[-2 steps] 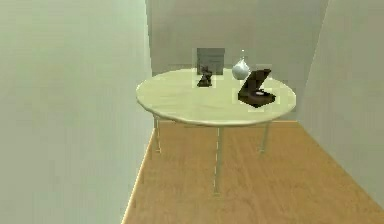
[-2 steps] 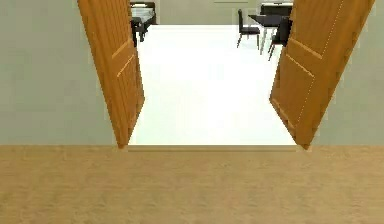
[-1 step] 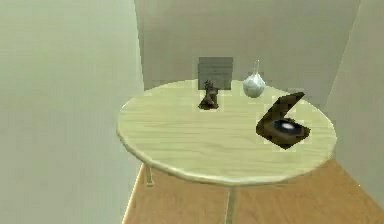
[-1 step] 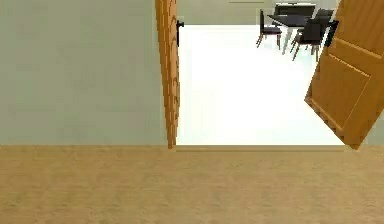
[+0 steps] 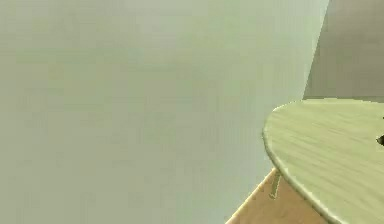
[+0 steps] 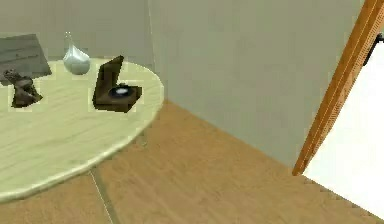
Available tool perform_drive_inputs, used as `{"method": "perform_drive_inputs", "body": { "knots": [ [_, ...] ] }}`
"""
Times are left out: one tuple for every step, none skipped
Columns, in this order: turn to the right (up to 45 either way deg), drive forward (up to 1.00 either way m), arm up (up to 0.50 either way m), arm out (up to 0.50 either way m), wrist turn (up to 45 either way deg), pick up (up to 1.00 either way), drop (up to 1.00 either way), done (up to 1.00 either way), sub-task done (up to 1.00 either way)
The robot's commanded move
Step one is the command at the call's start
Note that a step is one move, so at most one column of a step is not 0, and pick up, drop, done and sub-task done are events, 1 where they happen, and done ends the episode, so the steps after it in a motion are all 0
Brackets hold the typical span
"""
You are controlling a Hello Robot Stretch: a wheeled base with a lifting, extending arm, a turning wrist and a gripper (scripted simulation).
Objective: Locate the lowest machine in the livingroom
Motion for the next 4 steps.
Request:
{"method": "perform_drive_inputs", "body": {
  "knots": [
    [-45.0,0.0,0.0,0.0,0.0,0.0,0.0,0.0,0.0],
    [-45.0,0.0,0.0,0.0,0.0,0.0,0.0,0.0,0.0],
    [-42.0,0.0,0.0,0.0,0.0,0.0,0.0,0.0,0.0],
    [-3.0,0.0,0.0,0.0,0.0,0.0,0.0,0.0,0.0]
  ]
}}
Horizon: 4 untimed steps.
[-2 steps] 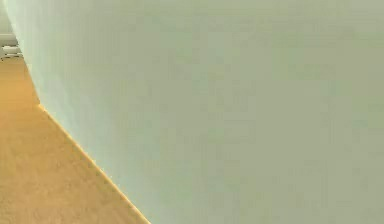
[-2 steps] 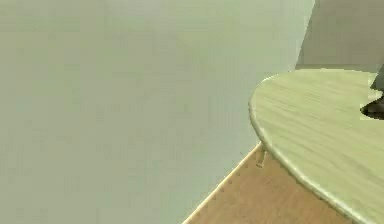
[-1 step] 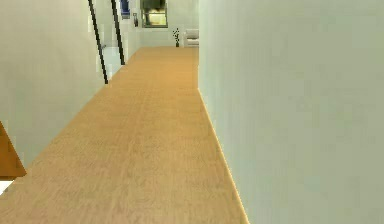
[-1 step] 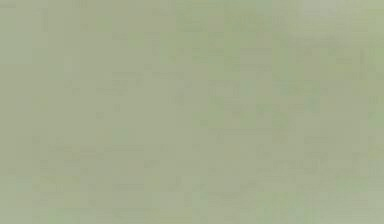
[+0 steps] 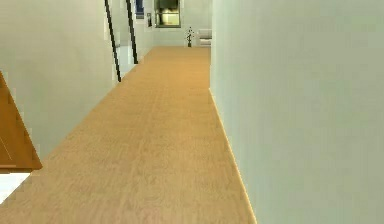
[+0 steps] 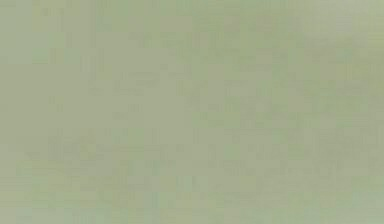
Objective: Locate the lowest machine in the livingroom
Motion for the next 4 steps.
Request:
{"method": "perform_drive_inputs", "body": {
  "knots": [
    [0.0,1.0,0.0,0.0,0.0,0.0,0.0,0.0,0.0],
    [0.0,1.0,0.0,0.0,0.0,0.0,0.0,0.0,0.0],
    [0.0,1.0,0.0,0.0,0.0,0.0,0.0,0.0,0.0],
    [0.0,1.0,0.0,0.0,0.0,0.0,0.0,0.0,0.0]
  ]
}}
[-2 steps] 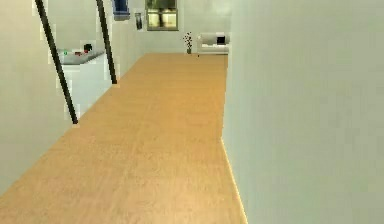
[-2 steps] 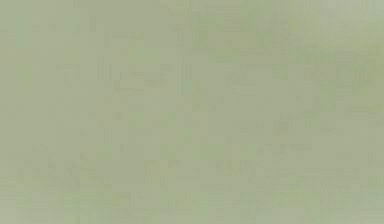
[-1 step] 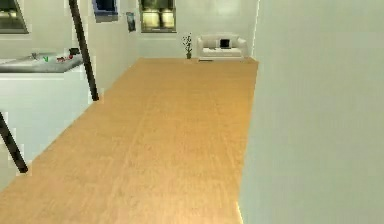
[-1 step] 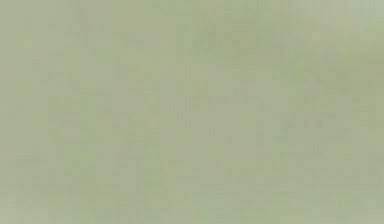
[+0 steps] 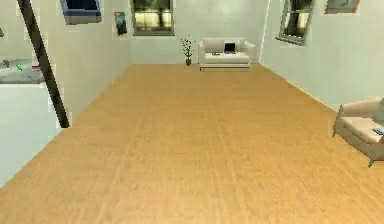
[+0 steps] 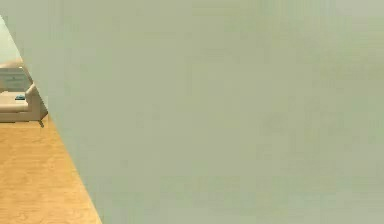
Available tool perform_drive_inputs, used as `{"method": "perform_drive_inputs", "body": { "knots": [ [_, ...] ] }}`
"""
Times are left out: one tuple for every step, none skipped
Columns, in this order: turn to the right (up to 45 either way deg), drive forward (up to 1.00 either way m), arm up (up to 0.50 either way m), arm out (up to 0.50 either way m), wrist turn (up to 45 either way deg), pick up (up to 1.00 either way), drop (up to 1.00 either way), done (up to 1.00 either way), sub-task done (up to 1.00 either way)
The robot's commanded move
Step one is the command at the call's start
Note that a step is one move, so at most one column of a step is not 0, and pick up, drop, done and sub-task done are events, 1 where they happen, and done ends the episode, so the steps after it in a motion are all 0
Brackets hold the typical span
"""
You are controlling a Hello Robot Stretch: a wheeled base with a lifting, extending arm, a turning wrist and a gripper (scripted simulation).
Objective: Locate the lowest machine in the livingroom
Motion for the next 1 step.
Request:
{"method": "perform_drive_inputs", "body": {
  "knots": [
    [0.0,0.35,0.0,0.0,0.0,0.0,0.0,0.0,0.0]
  ]
}}
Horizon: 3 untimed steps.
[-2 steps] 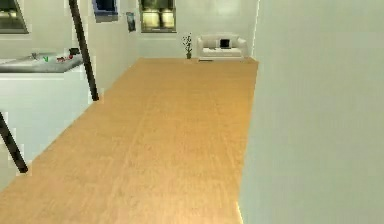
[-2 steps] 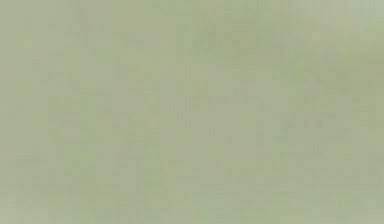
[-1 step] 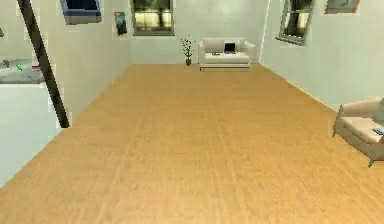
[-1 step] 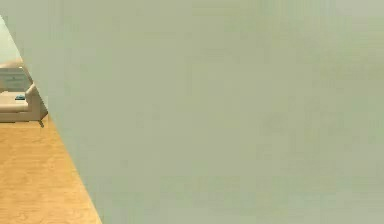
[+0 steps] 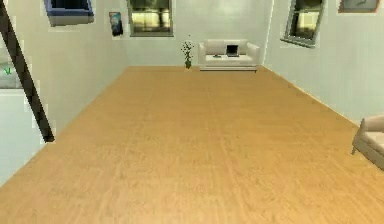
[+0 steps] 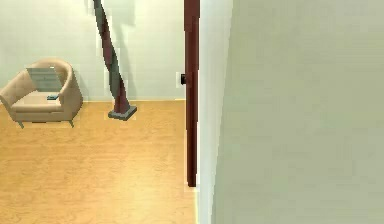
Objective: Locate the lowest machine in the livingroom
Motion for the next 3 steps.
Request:
{"method": "perform_drive_inputs", "body": {
  "knots": [
    [3.0,0.0,0.0,0.0,0.0,0.0,0.0,0.0,0.0],
    [0.0,1.0,0.0,0.0,0.0,0.0,0.0,0.0,0.0],
    [0.0,1.0,0.0,0.0,0.0,0.0,0.0,0.0,0.0]
  ]
}}
